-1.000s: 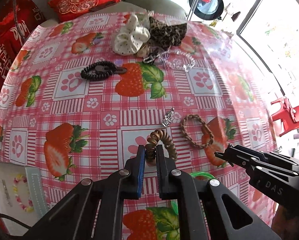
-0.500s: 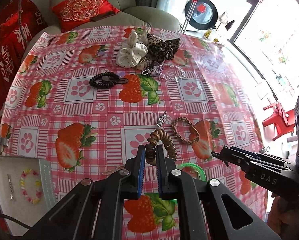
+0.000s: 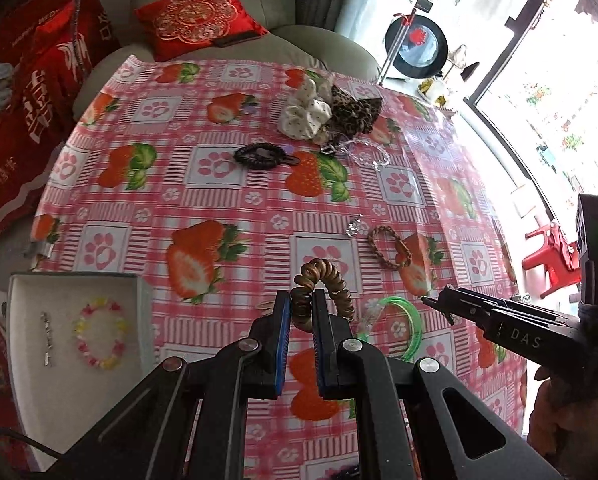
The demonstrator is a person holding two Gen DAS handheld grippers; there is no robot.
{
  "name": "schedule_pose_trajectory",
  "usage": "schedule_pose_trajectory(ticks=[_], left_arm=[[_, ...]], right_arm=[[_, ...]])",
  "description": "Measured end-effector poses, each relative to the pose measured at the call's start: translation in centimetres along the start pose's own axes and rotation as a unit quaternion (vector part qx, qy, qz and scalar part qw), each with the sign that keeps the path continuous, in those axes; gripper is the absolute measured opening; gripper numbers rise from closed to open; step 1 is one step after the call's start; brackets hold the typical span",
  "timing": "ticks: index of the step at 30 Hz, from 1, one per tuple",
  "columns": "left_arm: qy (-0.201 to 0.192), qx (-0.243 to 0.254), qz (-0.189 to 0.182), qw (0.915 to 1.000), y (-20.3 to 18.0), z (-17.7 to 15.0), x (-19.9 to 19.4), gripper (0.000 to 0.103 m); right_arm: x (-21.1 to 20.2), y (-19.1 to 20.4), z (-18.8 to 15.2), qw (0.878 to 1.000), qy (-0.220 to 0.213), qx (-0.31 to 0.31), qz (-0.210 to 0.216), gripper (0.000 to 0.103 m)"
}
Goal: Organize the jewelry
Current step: 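Carry both items to the white tray and release them inside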
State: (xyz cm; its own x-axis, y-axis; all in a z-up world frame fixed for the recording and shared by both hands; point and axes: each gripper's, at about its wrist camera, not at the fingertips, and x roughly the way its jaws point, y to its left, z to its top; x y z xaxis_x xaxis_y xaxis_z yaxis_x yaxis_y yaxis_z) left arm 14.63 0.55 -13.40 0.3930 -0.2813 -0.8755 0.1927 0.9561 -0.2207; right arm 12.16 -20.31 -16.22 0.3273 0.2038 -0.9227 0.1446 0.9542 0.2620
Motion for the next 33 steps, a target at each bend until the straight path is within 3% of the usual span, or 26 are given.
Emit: schedule_pose_trajectory(ticks=[9, 18, 33], left_arm=[[-0.021, -0.032, 0.013, 0.9992, 4.3, -1.2, -3.0, 0.017], [-0.026, -0.089, 0.053, 0.9943, 11.2, -4.2, -5.9, 0.017], [0.002, -0.171, 0.094, 0.9808, 19.6, -10.4, -7.1, 0.017]], right_arm=[[-0.2, 4.8, -0.7, 0.999, 0.0, -0.033, 0.013, 0.023], [1.0, 11.4, -1.7, 0.995, 0.019, -0.085, 0.04, 0.023], [5.0, 24.0, -4.2, 0.976, 0.065, -0.186, 0.088, 0.023]])
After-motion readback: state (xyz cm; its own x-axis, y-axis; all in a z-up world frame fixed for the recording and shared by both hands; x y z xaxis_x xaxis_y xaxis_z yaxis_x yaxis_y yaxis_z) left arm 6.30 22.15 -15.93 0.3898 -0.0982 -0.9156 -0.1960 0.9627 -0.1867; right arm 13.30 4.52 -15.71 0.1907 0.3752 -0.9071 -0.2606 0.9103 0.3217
